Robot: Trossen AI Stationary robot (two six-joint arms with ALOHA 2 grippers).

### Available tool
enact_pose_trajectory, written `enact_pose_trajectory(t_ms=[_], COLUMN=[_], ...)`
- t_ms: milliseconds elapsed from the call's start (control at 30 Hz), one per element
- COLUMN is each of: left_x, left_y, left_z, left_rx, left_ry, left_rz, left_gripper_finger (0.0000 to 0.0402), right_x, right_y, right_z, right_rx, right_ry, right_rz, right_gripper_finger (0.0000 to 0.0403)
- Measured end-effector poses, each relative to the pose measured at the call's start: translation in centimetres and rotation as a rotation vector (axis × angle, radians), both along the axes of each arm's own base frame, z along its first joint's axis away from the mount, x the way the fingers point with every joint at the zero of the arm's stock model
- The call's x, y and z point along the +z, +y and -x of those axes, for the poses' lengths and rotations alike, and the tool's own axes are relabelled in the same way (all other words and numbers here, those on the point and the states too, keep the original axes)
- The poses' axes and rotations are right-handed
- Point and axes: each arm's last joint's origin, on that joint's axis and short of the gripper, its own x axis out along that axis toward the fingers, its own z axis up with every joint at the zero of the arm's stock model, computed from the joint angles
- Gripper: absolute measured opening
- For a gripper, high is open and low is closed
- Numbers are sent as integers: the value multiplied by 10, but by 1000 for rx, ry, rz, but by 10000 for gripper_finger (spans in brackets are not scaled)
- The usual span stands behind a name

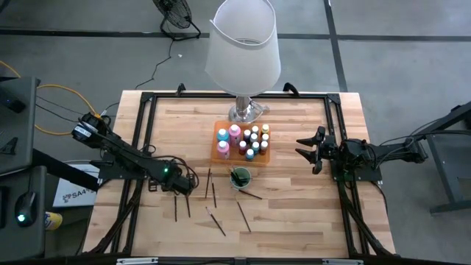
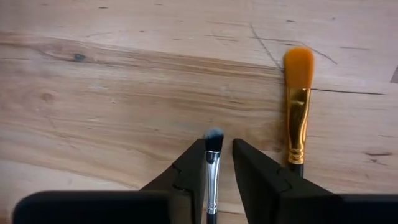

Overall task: Pick & Place Paint Supplies
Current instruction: Put the gray paintbrushes into the green cup

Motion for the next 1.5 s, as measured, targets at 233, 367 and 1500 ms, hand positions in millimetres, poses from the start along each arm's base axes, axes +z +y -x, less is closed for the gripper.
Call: enact_pose_trajectory(t_ms=[233, 367, 1500], left_x=[0, 0, 115], left_y=[0, 0, -11], left_z=[0, 0, -37], left_rx=[-37, -61, -575], left_ry=[-4, -5, -535], left_rz=[2, 4, -221], left_gripper_finger=[42, 15, 1], right_x=[0, 0, 0], right_y=[0, 0, 0], right_z=[0, 0, 0], right_rx=[0, 0, 0], right_ry=[0, 0, 1], right_rz=[0, 0, 0], right_gripper_finger=[174, 174, 174])
